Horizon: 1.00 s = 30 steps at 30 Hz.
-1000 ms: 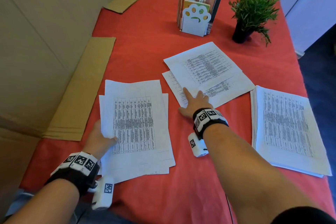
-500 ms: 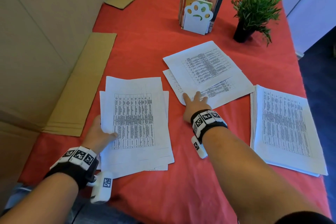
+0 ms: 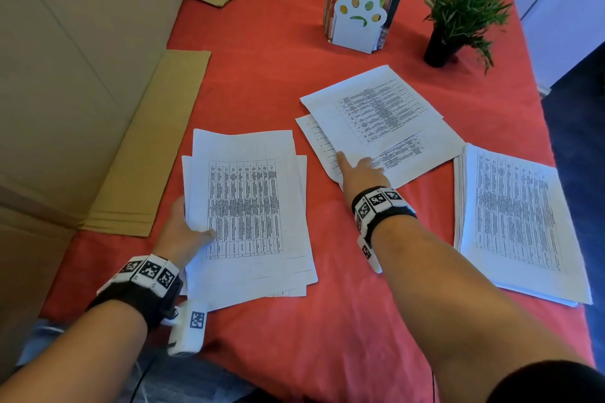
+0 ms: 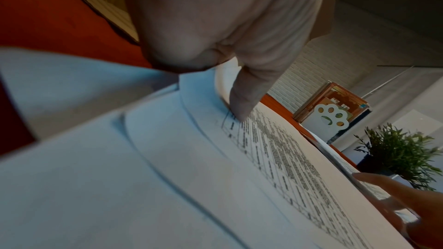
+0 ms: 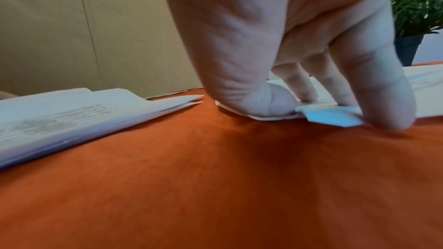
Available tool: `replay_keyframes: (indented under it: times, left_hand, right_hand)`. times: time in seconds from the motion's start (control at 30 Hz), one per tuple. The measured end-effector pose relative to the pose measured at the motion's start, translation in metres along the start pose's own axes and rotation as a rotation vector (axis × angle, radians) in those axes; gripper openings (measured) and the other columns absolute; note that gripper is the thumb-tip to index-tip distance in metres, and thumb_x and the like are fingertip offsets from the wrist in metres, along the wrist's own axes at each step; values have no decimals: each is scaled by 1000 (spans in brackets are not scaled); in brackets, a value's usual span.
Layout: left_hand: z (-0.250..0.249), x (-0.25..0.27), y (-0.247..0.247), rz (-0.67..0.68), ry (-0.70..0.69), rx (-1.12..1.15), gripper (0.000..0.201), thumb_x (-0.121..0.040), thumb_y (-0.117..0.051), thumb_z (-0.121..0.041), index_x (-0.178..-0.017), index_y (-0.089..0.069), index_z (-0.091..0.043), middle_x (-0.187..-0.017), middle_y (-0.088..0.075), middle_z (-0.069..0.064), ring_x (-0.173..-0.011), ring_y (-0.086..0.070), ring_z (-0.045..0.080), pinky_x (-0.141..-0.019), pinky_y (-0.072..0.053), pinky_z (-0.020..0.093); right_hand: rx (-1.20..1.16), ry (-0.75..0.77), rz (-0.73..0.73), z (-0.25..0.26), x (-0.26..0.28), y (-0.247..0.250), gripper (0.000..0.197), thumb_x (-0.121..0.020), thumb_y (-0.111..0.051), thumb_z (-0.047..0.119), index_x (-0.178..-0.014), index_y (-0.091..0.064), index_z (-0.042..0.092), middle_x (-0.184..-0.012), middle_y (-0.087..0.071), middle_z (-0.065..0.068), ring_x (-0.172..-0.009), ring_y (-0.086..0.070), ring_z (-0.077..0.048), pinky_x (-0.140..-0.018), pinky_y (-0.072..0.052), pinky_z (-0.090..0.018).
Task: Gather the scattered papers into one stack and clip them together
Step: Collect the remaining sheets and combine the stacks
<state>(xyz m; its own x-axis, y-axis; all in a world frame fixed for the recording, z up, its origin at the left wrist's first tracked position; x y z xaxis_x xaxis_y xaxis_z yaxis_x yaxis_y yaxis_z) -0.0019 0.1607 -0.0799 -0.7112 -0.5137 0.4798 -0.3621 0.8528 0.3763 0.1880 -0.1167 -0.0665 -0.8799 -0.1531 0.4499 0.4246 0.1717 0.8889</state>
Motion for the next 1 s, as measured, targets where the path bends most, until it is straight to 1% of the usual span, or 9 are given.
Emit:
replay_keyframes:
  times: [0.1,0.23,0.43,0.57,0.67,0.77,0.87,0.93,1.0]
  left_hand:
    - [-10,6,3,-80,-88,-128,97,-71,-74,5,-146,-21,-27,-138,-42,6,-121,-47,25,-103,-40,41]
    - [-31,16,4,-255,-199,-419,92,-73,-76,-10,-146,-23,-27,-147,-25,11,-135,-29,33,-112,-29,45]
    - [-56,13,-27,-40,-323,-487,58,-83,-65,-12,-137,-46,-24,-145,-38,7,-136,-29,29,-113,-25,41]
    - [-72,5,-55,96,-361,-556,54,-86,-62,-20,-138,-45,-23,-145,-40,8,-136,-32,29,-113,-27,42]
    - [-100,-14,-77,180,-366,-652,57,-88,-60,-25,-141,-41,-20,-147,-38,12,-135,-35,31,-113,-30,42]
    - [-134,-40,-101,226,-347,-672,60,-89,-56,-30,-144,-35,-17,-150,-34,13,-133,-40,32,-110,-34,42]
    - [-156,-58,-122,220,-243,-529,60,-90,-56,-31,-143,-35,-16,-146,-43,11,-126,-50,30,-104,-42,38]
    - [-159,-62,-140,227,-156,-422,54,-87,-57,-28,-139,-42,-18,-135,-55,11,-113,-61,30,-97,-48,37]
    - [-156,-59,-164,301,-93,-275,42,-86,-57,-17,-128,-52,-21,-110,-66,13,-86,-68,27,-80,-55,37]
  right_hand:
    - [42,52,-95,-4,5,8,63,-88,-49,12,-144,-22,24,-136,-36,-16,-121,-42,-37,-80,-49,-46]
    - [93,44,-142,-7,17,5,52,-85,-53,12,-134,-36,15,-126,-43,-10,-111,-49,-30,-82,-48,-43]
    - [9,72,-65,-20,38,2,34,-86,-44,18,-119,-52,13,-121,-47,-7,-117,-47,-31,-94,-39,-46]
    - [-178,132,19,-38,54,-6,25,-83,-46,13,-100,-61,5,-97,-51,-9,-100,-61,-34,-78,-48,-36]
    - [-497,5,-99,-61,50,-6,33,-83,-50,8,-112,-65,10,-115,-54,-13,-107,-59,-32,-89,-46,-31]
    - [-875,-203,-227,-85,44,-2,48,-82,-53,3,-129,-53,12,-132,-45,-16,-105,-55,-26,-90,-37,-22]
    - [-1117,-384,-199,-97,37,-5,59,-84,-53,4,-140,-39,12,-140,-40,-16,-118,-50,-29,-96,-36,-26]
    - [-1195,-424,-162,-98,31,-6,61,-84,-52,5,-143,-35,12,-140,-44,-15,-123,-49,-30,-94,-38,-27]
    - [-1220,-392,-111,-94,25,-5,60,-86,-51,4,-143,-35,10,-140,-46,-14,-123,-50,-28,-86,-38,-22]
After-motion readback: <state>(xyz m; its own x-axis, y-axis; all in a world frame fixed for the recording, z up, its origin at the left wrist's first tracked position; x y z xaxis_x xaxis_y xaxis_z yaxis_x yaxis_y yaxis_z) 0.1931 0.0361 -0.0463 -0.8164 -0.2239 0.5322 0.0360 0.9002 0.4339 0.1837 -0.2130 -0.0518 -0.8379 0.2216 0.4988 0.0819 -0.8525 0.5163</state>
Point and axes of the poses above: each hand's wrist, its own x-axis away from the middle knuckle, its own y-axis out of the back of the hand, z = x × y, the point moved 4 cm from there along -x, towards the middle knuckle
